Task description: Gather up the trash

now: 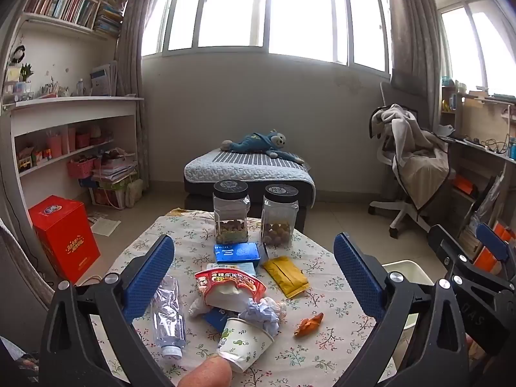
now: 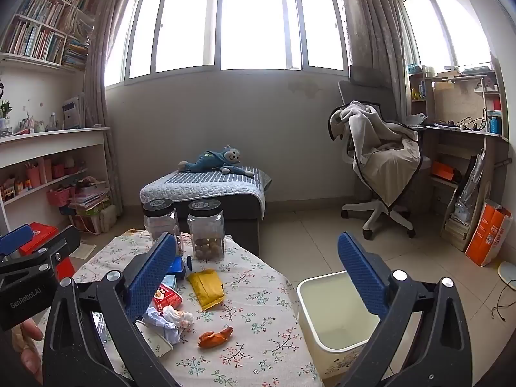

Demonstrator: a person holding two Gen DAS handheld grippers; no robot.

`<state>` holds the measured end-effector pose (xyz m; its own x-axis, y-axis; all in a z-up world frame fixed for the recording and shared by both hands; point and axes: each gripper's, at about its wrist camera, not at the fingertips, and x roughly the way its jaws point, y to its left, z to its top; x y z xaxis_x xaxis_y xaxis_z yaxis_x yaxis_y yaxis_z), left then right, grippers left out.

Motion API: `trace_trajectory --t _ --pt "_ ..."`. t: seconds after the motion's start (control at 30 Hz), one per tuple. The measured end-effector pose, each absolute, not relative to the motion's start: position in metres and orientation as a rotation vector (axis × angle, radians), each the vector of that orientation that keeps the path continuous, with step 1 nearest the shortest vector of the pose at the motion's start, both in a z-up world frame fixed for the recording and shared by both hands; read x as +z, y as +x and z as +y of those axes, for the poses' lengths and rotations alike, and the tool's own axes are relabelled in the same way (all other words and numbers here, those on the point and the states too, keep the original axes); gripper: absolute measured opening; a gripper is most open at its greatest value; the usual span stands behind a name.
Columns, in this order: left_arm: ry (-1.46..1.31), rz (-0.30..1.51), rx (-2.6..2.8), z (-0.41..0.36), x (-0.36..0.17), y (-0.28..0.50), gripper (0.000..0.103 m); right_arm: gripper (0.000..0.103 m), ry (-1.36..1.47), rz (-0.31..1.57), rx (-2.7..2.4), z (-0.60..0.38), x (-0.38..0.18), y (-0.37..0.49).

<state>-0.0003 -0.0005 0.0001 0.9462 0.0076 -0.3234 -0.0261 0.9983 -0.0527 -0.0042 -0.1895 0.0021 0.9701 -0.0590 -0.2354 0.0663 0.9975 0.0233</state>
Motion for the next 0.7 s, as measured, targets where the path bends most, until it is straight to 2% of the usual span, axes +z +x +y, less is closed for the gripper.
trace_trajectory --t 0.7 --pt "-0.079 0.342 0.018 0.019 0.002 0.005 0.096 0.096 0.032 0.234 -0.062 -0.189 0.002 -0.005"
